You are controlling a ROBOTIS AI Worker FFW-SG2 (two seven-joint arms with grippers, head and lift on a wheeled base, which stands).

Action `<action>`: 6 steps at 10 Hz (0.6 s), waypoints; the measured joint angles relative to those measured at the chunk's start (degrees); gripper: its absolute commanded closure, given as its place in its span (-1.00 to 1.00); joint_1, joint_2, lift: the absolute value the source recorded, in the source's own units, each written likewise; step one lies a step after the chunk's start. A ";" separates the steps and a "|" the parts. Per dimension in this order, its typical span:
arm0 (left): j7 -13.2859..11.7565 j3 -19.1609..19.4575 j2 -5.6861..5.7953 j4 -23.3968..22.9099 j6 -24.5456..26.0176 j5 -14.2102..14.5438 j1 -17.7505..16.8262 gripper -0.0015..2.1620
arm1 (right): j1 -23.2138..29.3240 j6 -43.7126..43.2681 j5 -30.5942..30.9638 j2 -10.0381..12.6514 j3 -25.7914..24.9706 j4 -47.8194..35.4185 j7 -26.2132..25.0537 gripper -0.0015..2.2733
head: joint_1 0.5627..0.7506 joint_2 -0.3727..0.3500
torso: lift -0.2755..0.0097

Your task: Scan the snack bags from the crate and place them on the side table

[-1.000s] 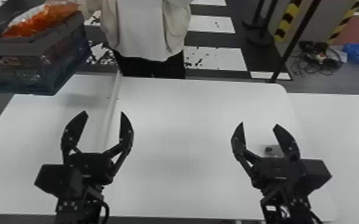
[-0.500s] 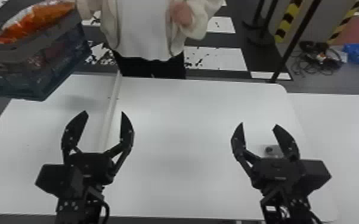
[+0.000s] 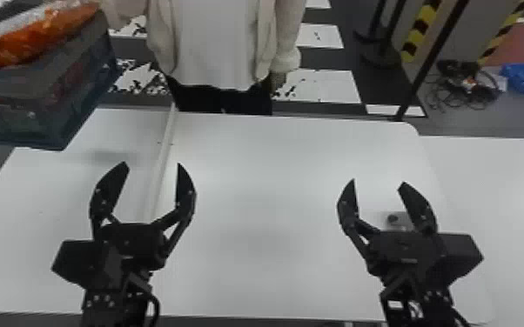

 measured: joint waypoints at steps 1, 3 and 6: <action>-0.05 0.00 0.00 0.00 0.00 -0.08 0.00 -0.87 | 0.00 0.00 0.00 0.00 0.00 0.00 -0.01 -0.90 | 0.41 -0.13 | 0.58; -0.07 -0.08 -0.01 0.00 0.00 -0.17 0.00 -0.87 | 0.00 0.00 0.00 -0.04 0.03 0.00 -0.02 -0.90 | 0.41 -0.14 | 0.58; -0.13 -0.09 -0.01 0.00 0.00 -0.19 0.00 -0.87 | 0.00 0.00 0.00 -0.02 0.09 0.00 -0.01 -0.90 | 0.41 -0.14 | 0.58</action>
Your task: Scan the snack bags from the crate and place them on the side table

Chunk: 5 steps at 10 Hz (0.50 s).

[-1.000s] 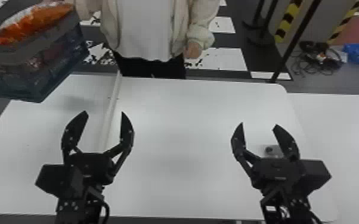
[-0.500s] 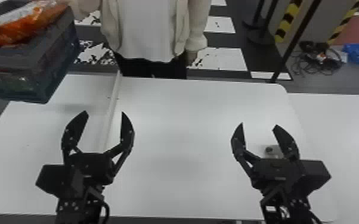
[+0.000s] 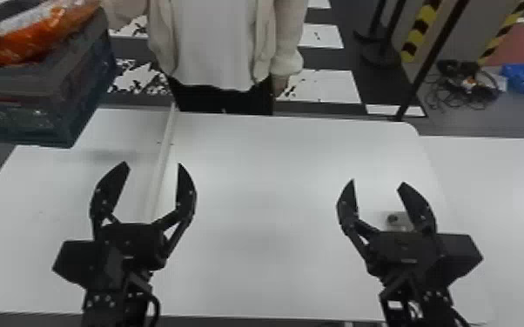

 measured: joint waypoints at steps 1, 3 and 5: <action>-0.12 0.00 0.00 0.00 0.00 -0.01 0.00 -0.87 | 0.00 0.00 0.00 0.01 0.00 0.00 -0.02 -0.90 | 0.41 -0.14 | 0.58; -0.28 0.00 0.00 0.00 0.00 -0.08 0.00 -0.86 | 0.00 0.00 0.00 0.01 0.00 0.00 -0.01 -0.90 | 0.41 -0.14 | 0.58; -0.29 -0.01 0.00 0.00 -0.01 -0.09 0.00 -0.87 | 0.00 0.00 0.00 0.02 0.00 0.00 0.01 -0.90 | 0.41 -0.14 | 0.58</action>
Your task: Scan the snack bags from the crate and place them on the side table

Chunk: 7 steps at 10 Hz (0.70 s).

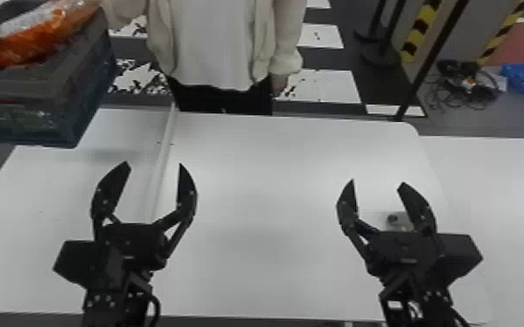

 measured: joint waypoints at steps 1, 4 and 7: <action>0.00 -0.02 0.00 0.00 -0.03 -0.05 0.01 -0.87 | 0.00 0.00 0.00 0.00 0.00 0.00 0.00 -0.90 | 0.41 -0.14 | 0.58; 0.00 -0.08 0.00 0.00 -0.15 -0.32 0.06 -0.87 | 0.00 0.00 0.00 0.00 0.09 0.00 -0.03 -0.90 | 0.41 -0.14 | 0.58; 0.00 -0.08 0.00 0.00 -0.16 -0.35 0.04 -0.87 | -0.08 0.00 0.00 0.00 0.09 0.00 0.00 -0.90 | 0.41 -0.14 | 0.58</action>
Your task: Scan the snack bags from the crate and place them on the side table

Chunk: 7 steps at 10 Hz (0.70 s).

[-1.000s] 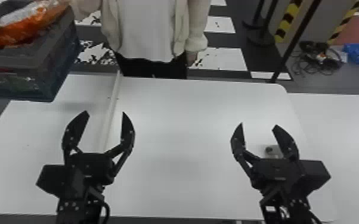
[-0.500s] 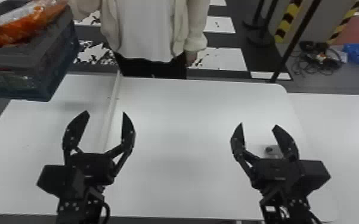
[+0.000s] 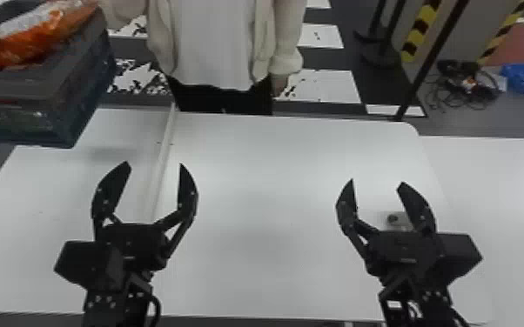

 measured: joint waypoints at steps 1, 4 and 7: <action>0.00 0.00 0.00 0.00 0.00 0.00 -0.01 -0.87 | -0.01 0.00 0.00 0.00 0.00 0.00 -0.02 -0.90 | 0.41 -0.14 | 0.58; 0.08 0.00 0.00 0.00 0.00 -0.01 0.00 -0.87 | -0.06 0.00 0.00 -0.01 0.09 0.00 -0.01 -0.90 | 0.41 -0.14 | 0.58; 0.07 0.00 0.00 -0.04 0.00 -0.01 0.02 -0.87 | -0.03 0.00 0.00 -0.03 0.09 0.00 0.00 -0.90 | 0.41 -0.14 | 0.58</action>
